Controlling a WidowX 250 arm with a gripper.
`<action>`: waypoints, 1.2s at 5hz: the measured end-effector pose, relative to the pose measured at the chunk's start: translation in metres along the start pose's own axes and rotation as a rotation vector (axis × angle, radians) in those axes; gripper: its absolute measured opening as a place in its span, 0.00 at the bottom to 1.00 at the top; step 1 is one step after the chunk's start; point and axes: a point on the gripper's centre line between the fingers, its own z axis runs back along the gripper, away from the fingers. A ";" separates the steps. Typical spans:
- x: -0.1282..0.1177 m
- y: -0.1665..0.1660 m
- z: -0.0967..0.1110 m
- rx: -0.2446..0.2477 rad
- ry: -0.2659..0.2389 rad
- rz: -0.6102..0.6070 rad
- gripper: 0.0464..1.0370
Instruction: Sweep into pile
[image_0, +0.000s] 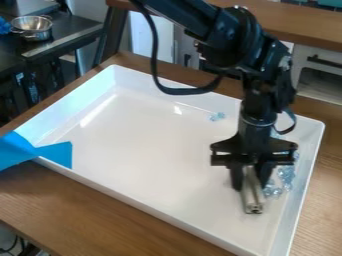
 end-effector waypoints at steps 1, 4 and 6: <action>0.004 -0.013 -0.002 -0.031 0.011 0.100 0.34; 0.031 -0.025 0.000 -0.053 -0.034 0.187 0.34; 0.028 -0.001 0.019 -0.089 0.082 0.229 0.34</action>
